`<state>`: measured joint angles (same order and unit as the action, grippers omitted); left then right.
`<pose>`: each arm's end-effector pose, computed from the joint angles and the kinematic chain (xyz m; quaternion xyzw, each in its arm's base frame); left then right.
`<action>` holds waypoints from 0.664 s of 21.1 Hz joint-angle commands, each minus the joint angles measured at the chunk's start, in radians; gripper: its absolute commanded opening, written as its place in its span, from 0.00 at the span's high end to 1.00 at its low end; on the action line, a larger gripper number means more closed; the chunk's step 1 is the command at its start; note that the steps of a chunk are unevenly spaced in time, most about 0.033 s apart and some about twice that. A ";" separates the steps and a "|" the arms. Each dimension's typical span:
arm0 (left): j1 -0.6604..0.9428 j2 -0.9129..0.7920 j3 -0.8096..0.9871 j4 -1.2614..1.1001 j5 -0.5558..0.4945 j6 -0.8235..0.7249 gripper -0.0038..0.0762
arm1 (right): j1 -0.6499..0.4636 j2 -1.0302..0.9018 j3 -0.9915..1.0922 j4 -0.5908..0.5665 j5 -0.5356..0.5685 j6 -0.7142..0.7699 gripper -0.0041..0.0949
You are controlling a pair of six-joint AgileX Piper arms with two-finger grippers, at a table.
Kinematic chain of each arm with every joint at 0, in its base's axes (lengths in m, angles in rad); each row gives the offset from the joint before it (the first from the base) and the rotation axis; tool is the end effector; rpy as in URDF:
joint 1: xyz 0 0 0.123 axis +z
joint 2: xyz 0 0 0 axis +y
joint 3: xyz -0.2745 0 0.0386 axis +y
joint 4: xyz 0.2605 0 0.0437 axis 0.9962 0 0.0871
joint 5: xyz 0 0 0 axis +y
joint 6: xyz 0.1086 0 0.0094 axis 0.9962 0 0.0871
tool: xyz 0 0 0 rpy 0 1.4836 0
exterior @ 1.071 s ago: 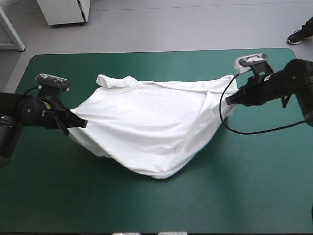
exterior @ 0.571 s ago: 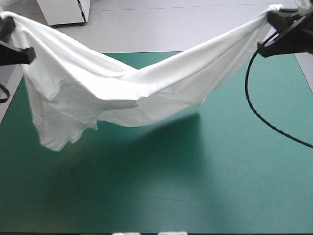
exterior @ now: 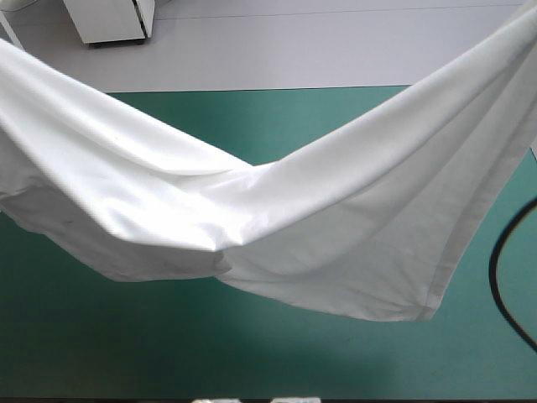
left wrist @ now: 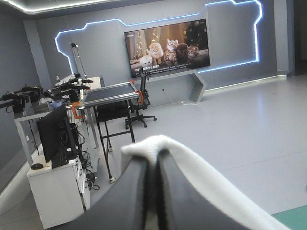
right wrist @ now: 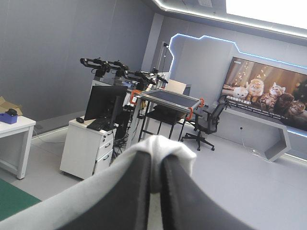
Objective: Fold the cloth
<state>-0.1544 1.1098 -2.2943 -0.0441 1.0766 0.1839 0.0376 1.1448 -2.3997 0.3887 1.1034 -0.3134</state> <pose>0.0754 -0.0160 0.6649 0.1151 0.6243 -0.0090 0.7726 0.0585 0.0391 0.6774 -0.1864 0.5827 0.0672 0.7882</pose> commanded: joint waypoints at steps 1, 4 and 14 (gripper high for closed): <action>-0.001 -0.020 -0.009 -0.045 -0.009 -0.009 0.96 | 0.000 -0.071 0.099 0.002 -0.056 0.007 0.97; -0.001 -0.017 0.076 -0.098 -0.002 -0.009 0.96 | 0.000 -0.120 0.280 -0.017 -0.069 0.007 0.97; -0.001 0.295 0.178 -0.118 0.015 -0.009 0.96 | 0.000 0.053 0.581 -0.024 -0.103 0.017 0.97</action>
<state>-0.1544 1.3498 -2.1029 -0.1508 1.1648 0.1839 0.0376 1.1555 -1.8410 0.3665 1.0821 -0.2992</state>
